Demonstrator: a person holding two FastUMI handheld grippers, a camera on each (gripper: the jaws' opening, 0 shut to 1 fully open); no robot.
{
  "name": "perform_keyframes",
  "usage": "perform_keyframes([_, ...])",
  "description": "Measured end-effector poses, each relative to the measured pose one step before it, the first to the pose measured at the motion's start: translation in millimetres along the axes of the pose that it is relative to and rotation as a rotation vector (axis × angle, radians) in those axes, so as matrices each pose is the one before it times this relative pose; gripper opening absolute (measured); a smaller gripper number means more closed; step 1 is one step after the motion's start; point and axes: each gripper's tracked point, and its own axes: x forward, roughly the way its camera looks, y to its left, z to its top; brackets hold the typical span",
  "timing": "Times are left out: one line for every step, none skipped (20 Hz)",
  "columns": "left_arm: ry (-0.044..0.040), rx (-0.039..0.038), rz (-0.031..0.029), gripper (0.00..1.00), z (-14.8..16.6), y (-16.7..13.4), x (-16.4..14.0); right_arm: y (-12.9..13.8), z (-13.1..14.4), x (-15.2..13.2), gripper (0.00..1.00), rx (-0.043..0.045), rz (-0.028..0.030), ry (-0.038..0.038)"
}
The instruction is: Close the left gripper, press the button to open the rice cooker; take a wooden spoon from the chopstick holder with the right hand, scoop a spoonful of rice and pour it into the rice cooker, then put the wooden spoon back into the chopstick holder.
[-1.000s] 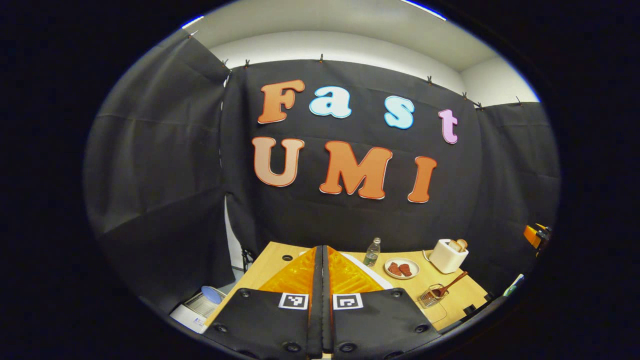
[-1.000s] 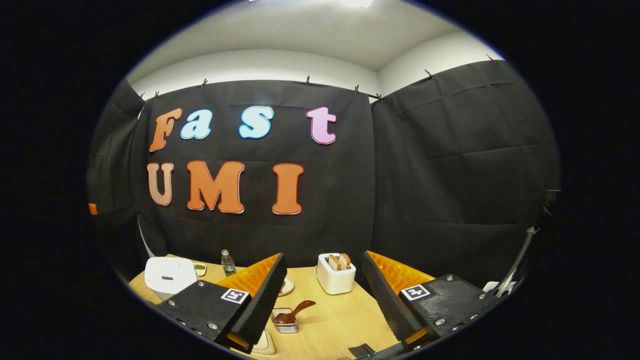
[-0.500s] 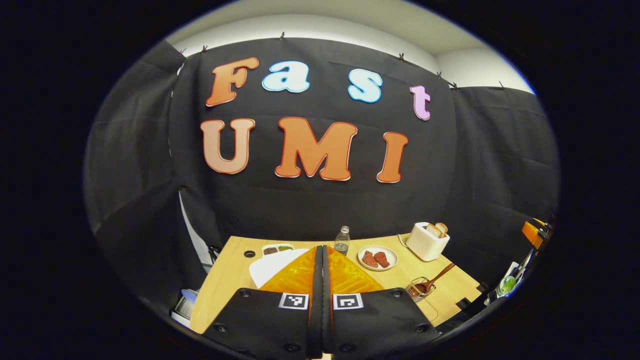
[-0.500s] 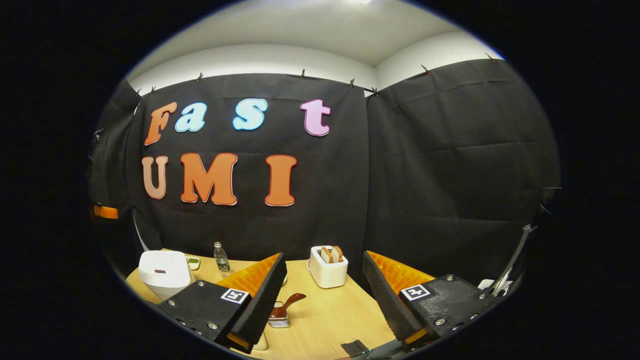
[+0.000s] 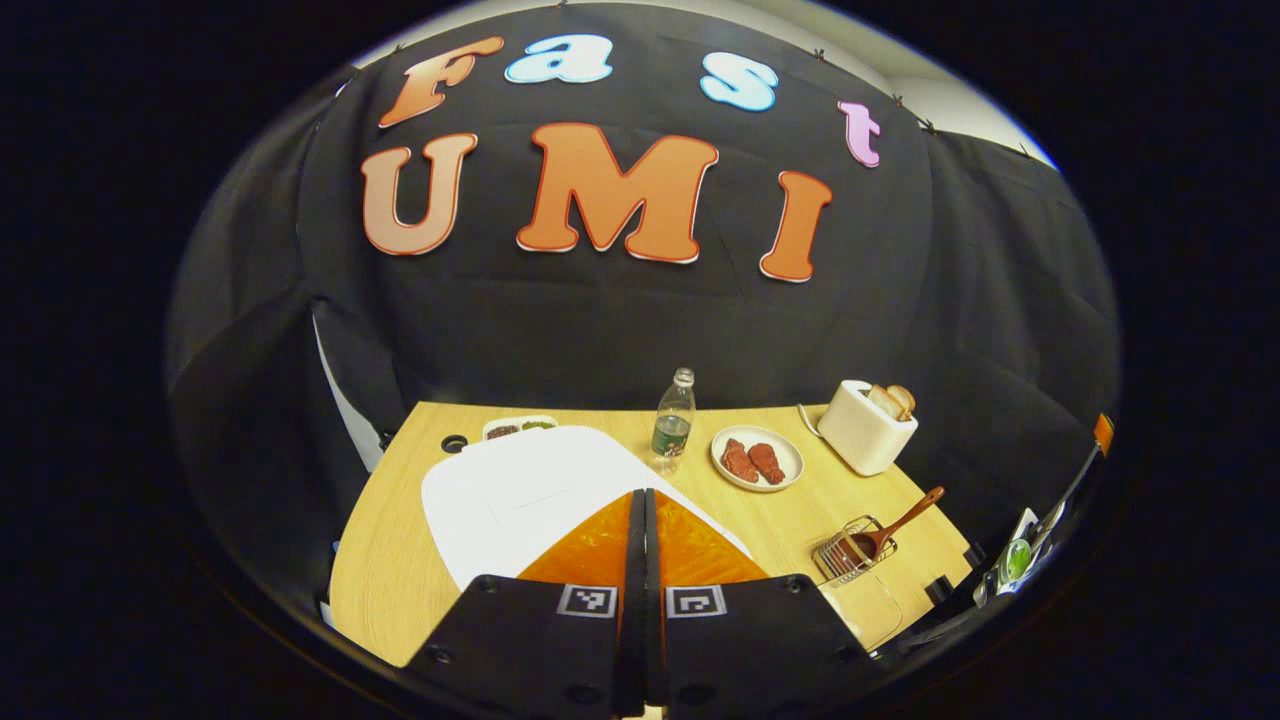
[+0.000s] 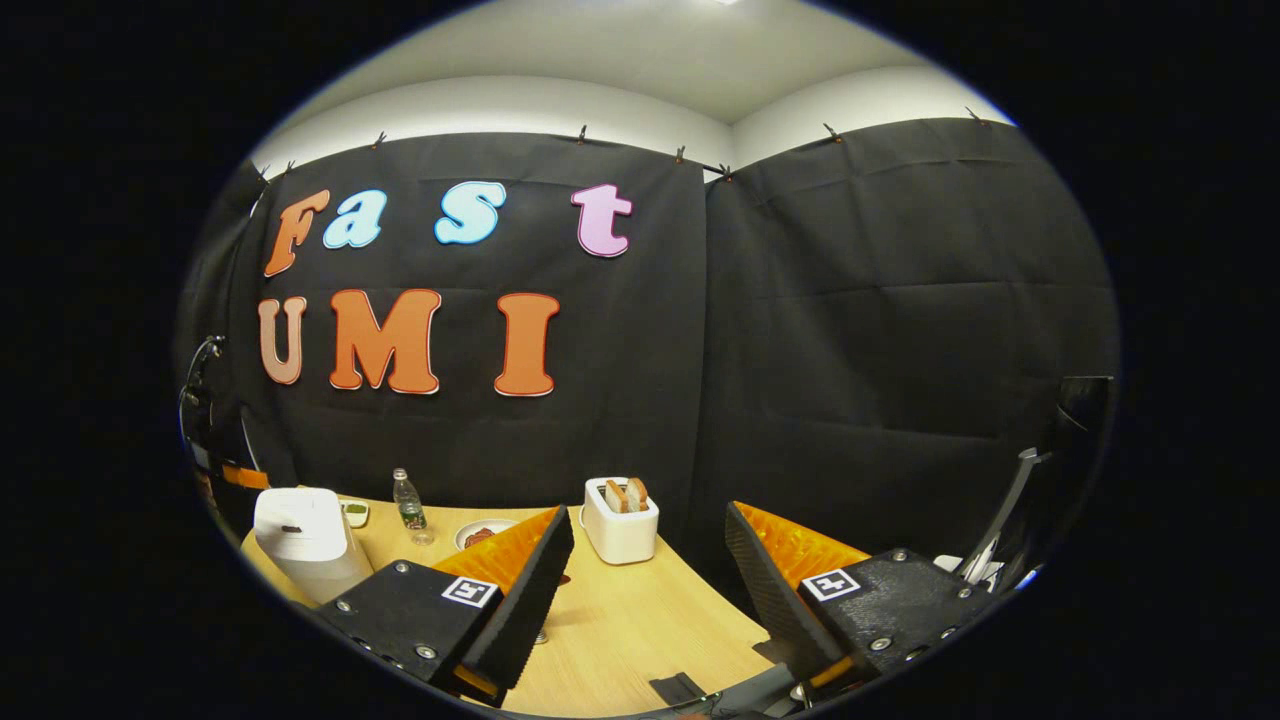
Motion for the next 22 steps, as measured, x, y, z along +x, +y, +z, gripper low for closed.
perform_keyframes([0.02175,-0.00035,0.00566,0.04,-9.11,2.74,6.19,-1.73,-0.95,1.02,1.00,0.00072,-0.00534,0.00454])
perform_keyframes([0.01869,0.00019,0.00633,0.05,-8.41,1.61,6.32,-1.32,-1.37,1.33,1.00,0.00259,-0.00379,0.00537])
perform_keyframes([0.01292,-0.00322,0.00072,0.04,-6.89,1.92,6.49,-0.09,-1.15,1.17,0.95,0.00357,-0.00127,0.00483])
perform_keyframes([0.01510,-0.00552,0.00329,0.04,-7.10,2.77,5.15,0.68,-0.95,0.79,0.95,0.00281,-0.00069,0.00453])
perform_keyframes([0.01721,-0.00518,0.00657,0.04,-8.25,3.48,5.55,0.80,-0.45,0.74,0.95,0.00106,-0.00084,0.00347])
perform_keyframes([0.01707,-0.00474,0.00519,0.04,-7.10,2.86,4.06,0.30,-2.70,1.52,0.95,-0.00061,0.00013,0.00471])
perform_keyframes([0.01559,-0.00870,0.00555,0.04,-7.41,3.59,3.03,1.08,-0.95,0.98,0.95,-0.00236,0.00090,0.00442])
perform_keyframes([0.01006,-0.00977,0.00294,0.05,-4.78,2.17,2.62,1.52,-0.98,0.98,0.95,-0.00323,0.00086,0.00311])
perform_keyframes([0.01143,-0.00766,0.00080,0.04,-4.74,0.56,3.66,0.80,-1.19,0.99,0.95,-0.00283,0.00174,0.00282])
perform_keyframes([-0.00221,-0.00136,-0.00159,0.05,-1.63,0.11,-1.89,1.97,-1.28,1.15,0.95,-0.00245,0.00288,0.00290])
perform_keyframes([-0.01279,0.00692,0.00023,0.05,3.77,0.69,1.81,1.70,-0.07,0.99,0.95,-0.00131,0.00185,0.00261])
perform_keyframes([0.01392,0.00600,0.00040,0.05,-5.20,0.05,-1.27,2.01,-0.06,0.13,0.95,0.00073,0.00341,0.00084])
perform_keyframes([-0.00932,-0.00444,0.00343,0.05,-1.45,-0.88,0.42,1.91,-0.84,1.34,0.95,0.00232,0.00311,0.00024])
perform_keyframes([0.00507,-0.00700,0.00545,0.05,-1.06,-0.11,0.20,2.01,-0.83,1.37,0.95,0.00316,0.00308,0.00118])
perform_keyframes([0.02332,0.00758,-0.00251,0.05,-6.95,-0.68,2.34,2.14,-1.27,0.77,0.95,0.00287,0.00478,0.00374])
perform_keyframes([-0.01995,0.01546,0.00164,0.05,0.78,0.42,-3.10,2.67,-2.01,1.54,0.95,0.00250,0.00498,0.00450])
perform_keyframes([-0.00875,0.01379,-0.00026,0.05,3.82,-0.89,3.61,1.80,-0.79,0.35,0.95,0.00192,0.00426,0.00315])
perform_keyframes([0.00307,-0.00239,0.00085,0.05,0.42,-0.23,-2.75,1.02,-0.77,0.96,0.95,0.00193,0.00348,0.00011])
perform_keyframes([-0.01156,-0.02052,-0.00036,0.05,3.12,1.27,-2.12,0.23,-0.33,0.29,0.95,0.00300,0.00183,-0.00137])
perform_keyframes([-0.02580,-0.02987,-0.00198,0.05,8.77,0.77,-6.31,0.52,-0.88,0.78,0.95,0.00425,0.00235,0.00039])
perform_keyframes([-0.03387,-0.02729,0.00105,0.05,12.16,3.28,-8.79,1.17,-1.04,1.80,0.95,0.00542,0.00313,0.00082])
perform_keyframes([-0.03679,-0.01380,0.00224,0.05,14.08,3.33,-8.40,1.52,-0.68,1.57,0.95,0.00680,0.00403,0.00293])
